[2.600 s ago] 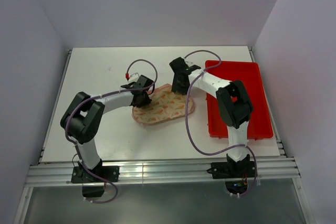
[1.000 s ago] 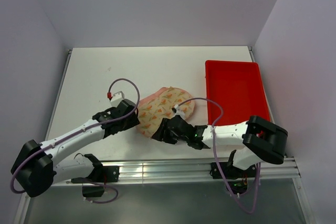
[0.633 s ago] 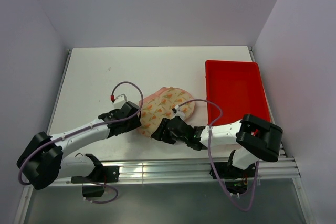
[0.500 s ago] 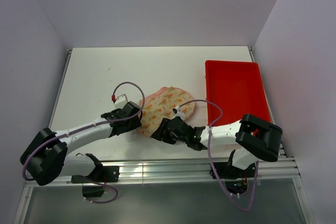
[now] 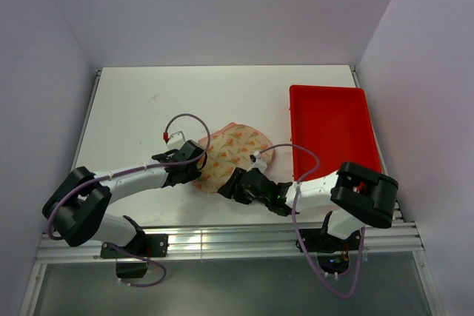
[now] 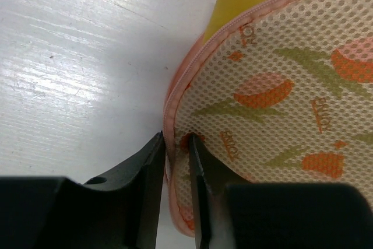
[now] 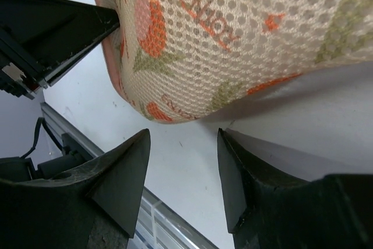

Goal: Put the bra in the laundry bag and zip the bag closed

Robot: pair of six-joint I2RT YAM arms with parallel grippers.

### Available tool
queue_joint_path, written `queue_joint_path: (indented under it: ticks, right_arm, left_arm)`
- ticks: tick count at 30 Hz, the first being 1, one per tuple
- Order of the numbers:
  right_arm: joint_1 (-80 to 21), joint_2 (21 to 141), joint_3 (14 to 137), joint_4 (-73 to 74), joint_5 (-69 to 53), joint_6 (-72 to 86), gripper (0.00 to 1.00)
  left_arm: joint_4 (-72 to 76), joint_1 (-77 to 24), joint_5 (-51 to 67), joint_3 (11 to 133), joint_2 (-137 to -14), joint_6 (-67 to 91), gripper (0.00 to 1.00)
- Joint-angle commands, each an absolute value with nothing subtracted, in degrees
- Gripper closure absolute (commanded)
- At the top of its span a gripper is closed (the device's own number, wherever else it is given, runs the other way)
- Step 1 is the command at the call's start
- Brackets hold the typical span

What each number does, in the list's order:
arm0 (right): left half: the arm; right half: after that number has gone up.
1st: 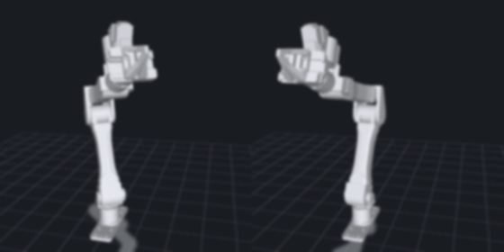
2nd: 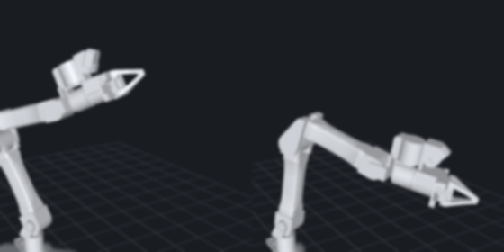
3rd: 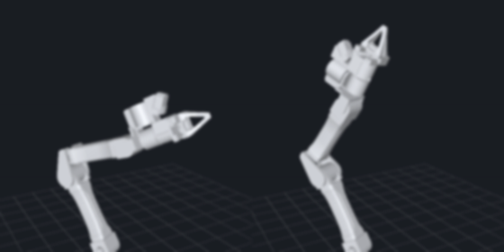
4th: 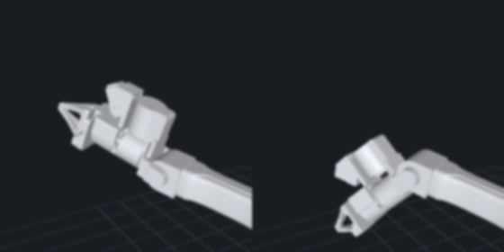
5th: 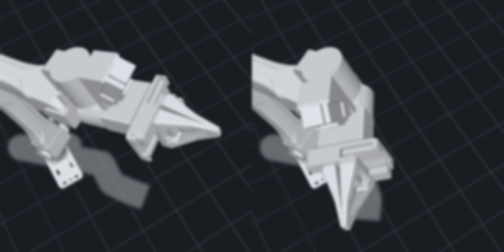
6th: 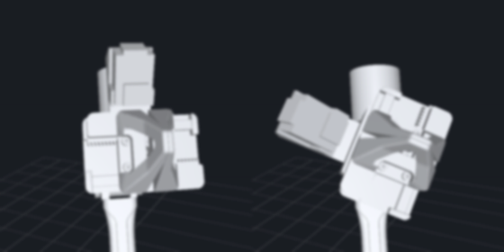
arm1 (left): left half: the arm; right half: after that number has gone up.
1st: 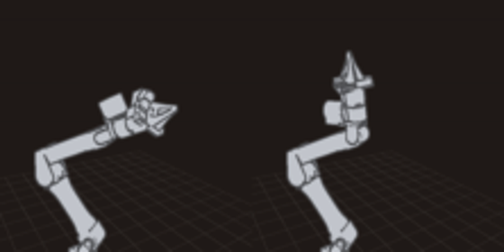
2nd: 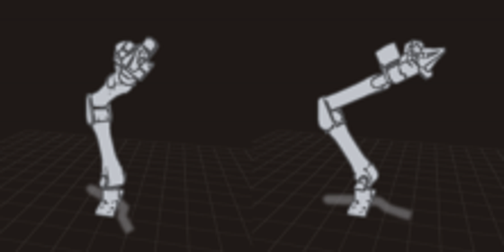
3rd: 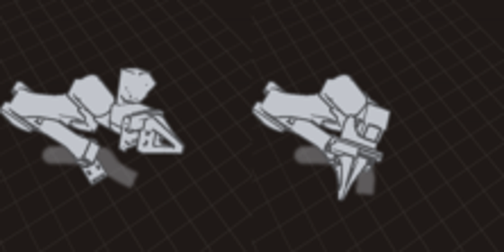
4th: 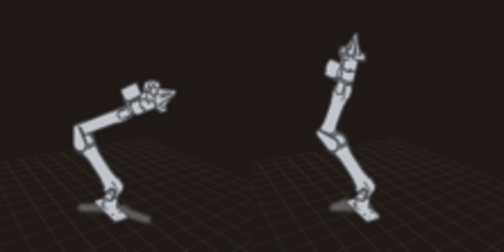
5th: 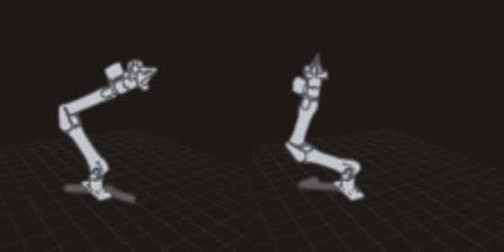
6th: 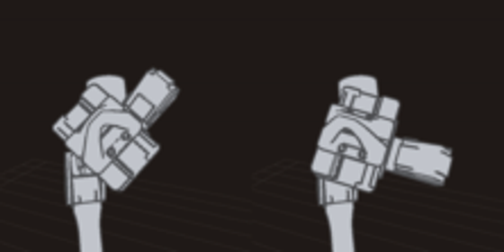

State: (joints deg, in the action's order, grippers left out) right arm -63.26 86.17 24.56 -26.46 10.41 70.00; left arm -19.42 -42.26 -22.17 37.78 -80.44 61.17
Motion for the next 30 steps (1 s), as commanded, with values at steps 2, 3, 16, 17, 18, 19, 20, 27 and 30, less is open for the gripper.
queue_joint_path:
  ticks: [2,3,16,17,18,19,20,27,30]
  right_arm:
    - [-63.6,88.6,25.2,-30.6,14.7,68.6,0.43]
    - [-63.6,89.3,25.5,-31.2,14.8,68.5,0.43]
    - [-64.2,95.1,28.8,-34.2,19.2,65.4,0.44]
    - [-64.3,95.2,28.9,-34.2,19.4,65.1,0.44]
    - [-64.3,95.3,29.0,-34.1,19.4,65.1,0.44]
    - [-64.3,95.4,29.4,-33.6,19.5,65.1,0.45]
    - [-64.3,95.4,29.4,-33.2,19.6,65.2,0.46]
    - [-64.3,95.3,34.7,-24.5,18.9,66.9,0.59]
    - [-64.3,95.0,37.2,-20.0,19.0,67.3,0.64]
  left_arm:
    - [-19.2,-42.5,-20.7,39.6,-81.6,60.6,0.72]
    - [-19.2,-42.5,-20.4,39.9,-81.7,60.6,0.73]
    - [-19.1,-42.5,-18.7,40.6,-82.9,59.7,0.75]
    - [-19.0,-42.5,-18.5,40.6,-83.1,59.7,0.75]
    - [-18.9,-42.5,-18.5,40.5,-83.0,59.7,0.75]
    - [-18.9,-42.5,-18.4,40.5,-83.0,59.7,0.75]
    - [-18.8,-42.5,-18.2,40.5,-83.0,59.7,0.75]
    - [-19.1,-42.5,-17.8,40.3,-81.6,59.4,0.74]
    - [-18.8,-42.5,-17.2,39.6,-80.6,59.4,0.74]
